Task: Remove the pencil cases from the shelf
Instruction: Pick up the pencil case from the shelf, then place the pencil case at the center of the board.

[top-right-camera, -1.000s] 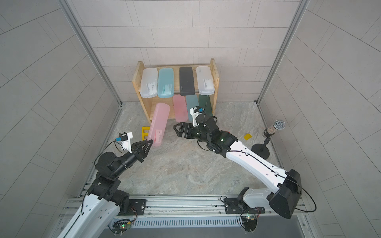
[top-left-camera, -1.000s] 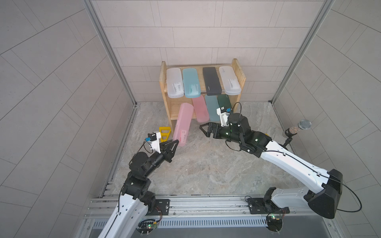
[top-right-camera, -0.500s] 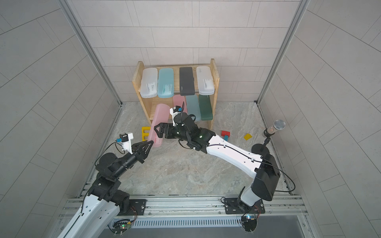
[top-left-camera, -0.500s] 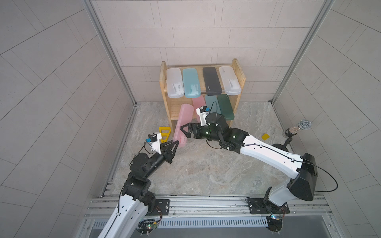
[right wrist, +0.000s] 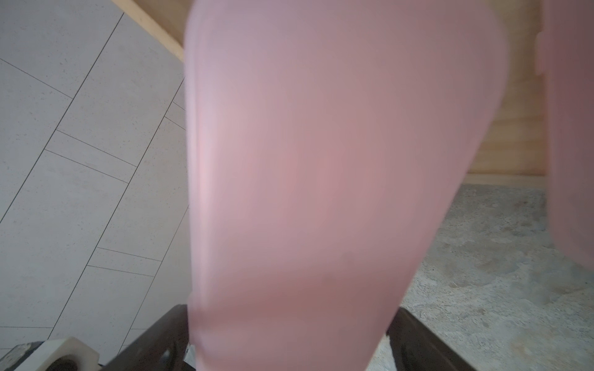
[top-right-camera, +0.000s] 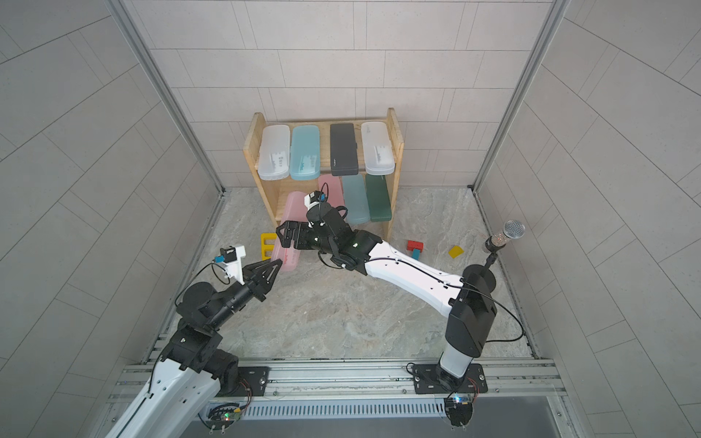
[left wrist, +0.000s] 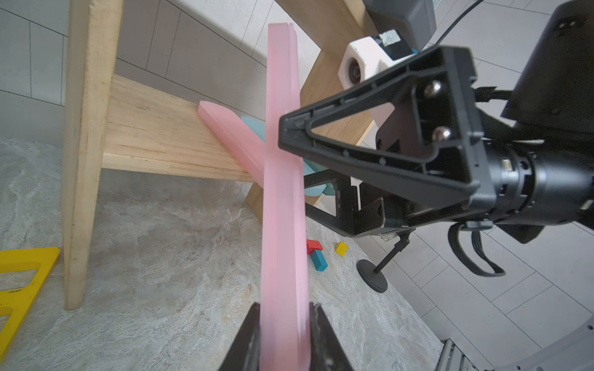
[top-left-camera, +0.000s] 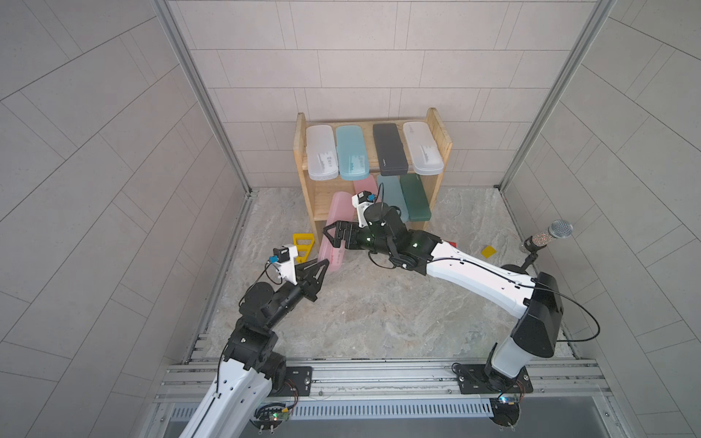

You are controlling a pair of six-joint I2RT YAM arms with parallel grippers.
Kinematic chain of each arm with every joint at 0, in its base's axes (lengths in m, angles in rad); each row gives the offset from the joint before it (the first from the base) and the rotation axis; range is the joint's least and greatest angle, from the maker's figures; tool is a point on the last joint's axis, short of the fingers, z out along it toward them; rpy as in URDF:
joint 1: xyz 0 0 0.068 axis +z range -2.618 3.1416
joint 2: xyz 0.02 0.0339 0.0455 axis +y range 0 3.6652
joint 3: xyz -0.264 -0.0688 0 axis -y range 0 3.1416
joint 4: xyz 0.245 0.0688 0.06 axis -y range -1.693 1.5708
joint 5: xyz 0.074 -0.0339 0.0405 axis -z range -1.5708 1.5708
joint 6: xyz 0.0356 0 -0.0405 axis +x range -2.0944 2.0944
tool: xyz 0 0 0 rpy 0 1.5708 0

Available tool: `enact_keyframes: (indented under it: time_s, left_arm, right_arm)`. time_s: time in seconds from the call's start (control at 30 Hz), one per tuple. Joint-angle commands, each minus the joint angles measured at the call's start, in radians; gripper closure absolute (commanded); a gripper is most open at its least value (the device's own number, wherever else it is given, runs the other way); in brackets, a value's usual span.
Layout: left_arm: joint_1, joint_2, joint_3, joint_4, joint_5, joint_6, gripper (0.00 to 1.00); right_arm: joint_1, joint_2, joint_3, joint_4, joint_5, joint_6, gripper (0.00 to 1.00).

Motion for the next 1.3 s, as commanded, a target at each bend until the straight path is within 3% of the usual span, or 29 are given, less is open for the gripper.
enact_keyframes:
  time_s: [0.0, 0.1, 0.27, 0.43, 0.5, 0.53, 0.67, 0.7, 0.8, 0.9, 1.07, 1.27]
  left_arm:
    - [-0.011, -0.008, 0.008, 0.009, -0.022, 0.041, 1.00]
    - [-0.016, -0.006, 0.011, 0.001, -0.029, 0.050, 1.00]
    - [-0.019, -0.008, 0.013, -0.014, -0.044, 0.059, 1.00]
    - [-0.024, 0.002, 0.018, -0.023, -0.046, 0.063, 1.00]
    - [-0.024, 0.001, 0.018, -0.027, -0.051, 0.064, 0.95]
    - [-0.026, 0.000, 0.019, -0.033, -0.056, 0.066, 0.86]
    - [-0.025, -0.001, 0.043, -0.091, -0.097, 0.086, 0.25]
    - [-0.025, -0.001, 0.053, -0.109, -0.111, 0.094, 0.14]
    - [-0.024, 0.010, 0.077, -0.142, -0.187, 0.097, 0.01]
    - [-0.024, 0.069, 0.125, -0.173, -0.268, 0.086, 0.00]
    - [-0.024, 0.256, 0.248, -0.218, -0.270, 0.100, 0.00]
    - [-0.022, 0.427, 0.345, -0.251, -0.255, 0.170, 0.00]
  right_arm:
    - [0.005, 0.012, 0.038, -0.025, 0.036, 0.003, 0.00]
    - [0.005, 0.026, 0.054, -0.040, 0.036, 0.006, 0.05]
    - [0.004, 0.013, 0.031, -0.057, 0.057, 0.011, 0.22]
    - [-0.005, -0.019, -0.022, -0.062, 0.061, 0.007, 0.31]
    - [-0.010, -0.037, -0.046, -0.062, 0.063, 0.001, 0.33]
    - [-0.013, -0.049, -0.060, -0.064, 0.062, -0.006, 0.33]
    - [-0.028, -0.115, -0.110, -0.137, 0.054, -0.080, 0.36]
    - [-0.033, -0.143, -0.135, -0.172, 0.053, -0.102, 0.36]
    - [-0.053, -0.264, -0.235, -0.285, 0.041, -0.171, 0.37]
    - [-0.083, -0.389, -0.329, -0.447, 0.031, -0.245, 0.38]
    - [-0.195, -0.562, -0.469, -0.685, 0.011, -0.320, 0.40]
    - [-0.376, -0.579, -0.581, -0.829, -0.021, -0.382, 0.40]
